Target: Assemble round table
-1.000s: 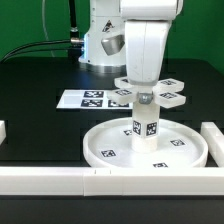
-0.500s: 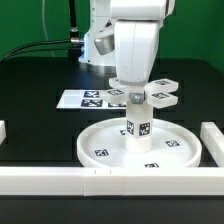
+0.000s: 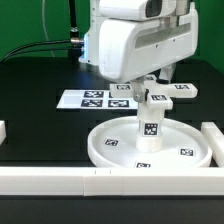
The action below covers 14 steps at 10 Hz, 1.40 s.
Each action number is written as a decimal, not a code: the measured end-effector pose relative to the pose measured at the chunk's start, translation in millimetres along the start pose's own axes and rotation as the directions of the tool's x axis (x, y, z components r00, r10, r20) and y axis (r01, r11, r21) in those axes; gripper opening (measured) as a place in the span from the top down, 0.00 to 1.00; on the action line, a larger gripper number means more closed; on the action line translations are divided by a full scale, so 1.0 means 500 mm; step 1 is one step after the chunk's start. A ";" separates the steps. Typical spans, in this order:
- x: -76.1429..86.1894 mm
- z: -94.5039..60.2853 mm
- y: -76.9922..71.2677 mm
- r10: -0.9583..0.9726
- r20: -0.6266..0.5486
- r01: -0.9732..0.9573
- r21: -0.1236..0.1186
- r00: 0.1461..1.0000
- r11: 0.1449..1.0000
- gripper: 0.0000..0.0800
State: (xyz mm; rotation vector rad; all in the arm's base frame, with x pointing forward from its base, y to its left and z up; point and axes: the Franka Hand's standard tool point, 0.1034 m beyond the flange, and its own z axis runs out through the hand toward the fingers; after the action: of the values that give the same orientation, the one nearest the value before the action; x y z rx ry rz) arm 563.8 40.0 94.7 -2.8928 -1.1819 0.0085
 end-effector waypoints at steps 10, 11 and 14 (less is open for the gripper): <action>-0.002 0.002 0.001 0.635 -0.008 -0.635 0.029 0.772 0.772 0.24; -0.003 -0.002 0.000 0.633 -0.007 -0.632 0.029 0.774 0.774 0.24; -0.015 -0.064 -0.012 0.630 0.001 -0.630 0.033 0.776 0.776 0.19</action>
Offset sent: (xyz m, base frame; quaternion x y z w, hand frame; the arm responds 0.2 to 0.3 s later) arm 0.0000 0.0000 0.0000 0.0000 0.0000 0.1938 0.9810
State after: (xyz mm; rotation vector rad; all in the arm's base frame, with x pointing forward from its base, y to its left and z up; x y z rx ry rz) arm 554.5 38.8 126.9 -3.0913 -0.1448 0.0210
